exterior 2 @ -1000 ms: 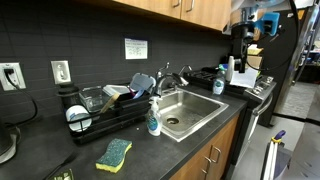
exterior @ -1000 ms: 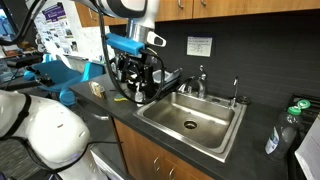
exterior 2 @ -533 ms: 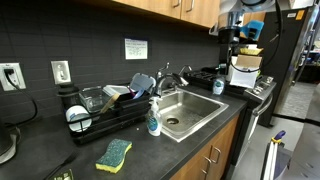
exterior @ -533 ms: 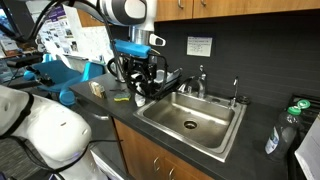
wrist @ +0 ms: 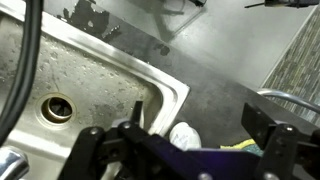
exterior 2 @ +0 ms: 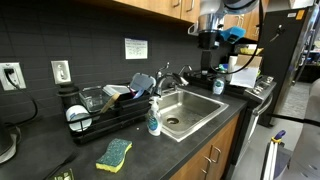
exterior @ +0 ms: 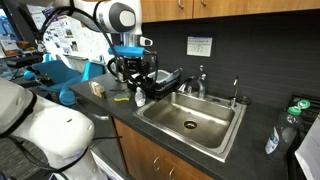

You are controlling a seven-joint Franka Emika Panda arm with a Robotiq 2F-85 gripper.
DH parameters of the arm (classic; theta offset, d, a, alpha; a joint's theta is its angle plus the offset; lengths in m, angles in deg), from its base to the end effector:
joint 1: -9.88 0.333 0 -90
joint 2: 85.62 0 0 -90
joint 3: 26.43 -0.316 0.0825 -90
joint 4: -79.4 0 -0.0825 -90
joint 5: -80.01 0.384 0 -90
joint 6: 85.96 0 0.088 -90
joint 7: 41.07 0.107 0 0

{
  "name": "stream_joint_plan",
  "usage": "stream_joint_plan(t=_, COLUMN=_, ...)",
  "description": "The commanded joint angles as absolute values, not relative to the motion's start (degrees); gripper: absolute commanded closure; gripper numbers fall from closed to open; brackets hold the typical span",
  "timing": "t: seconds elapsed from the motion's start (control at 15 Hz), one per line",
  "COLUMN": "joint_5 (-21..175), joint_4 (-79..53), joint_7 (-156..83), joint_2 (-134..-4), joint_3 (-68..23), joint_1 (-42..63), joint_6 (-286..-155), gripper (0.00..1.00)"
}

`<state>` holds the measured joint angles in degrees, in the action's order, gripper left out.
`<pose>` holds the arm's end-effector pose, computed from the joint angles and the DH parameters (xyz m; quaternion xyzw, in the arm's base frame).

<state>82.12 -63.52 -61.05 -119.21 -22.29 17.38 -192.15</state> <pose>0.3651 0.0228 0.4806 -0.9781 -0.2030 0.0226 0.0410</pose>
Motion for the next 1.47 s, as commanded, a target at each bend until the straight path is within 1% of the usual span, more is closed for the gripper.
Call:
stream_joint_plan(t=0.0, joint_5=83.1, joint_4=-62.0, joint_7=-63.0, joint_2=-115.8, joint_3=-25.2, joint_1=20.1, joint_6=-195.2, gripper=0.00)
stream_joint_plan(t=0.67, joint_5=83.1, joint_4=-59.0, joint_7=-65.6, joint_2=-107.8, joint_3=-31.4, joint_1=26.0, joint_6=-202.7, gripper=0.00)
stream_joint_plan(t=1.4, joint_5=83.6, joint_4=-50.7, joint_7=-70.3, joint_2=-95.3, joint_3=-35.4, joint_1=27.4, joint_6=-209.5, gripper=0.00)
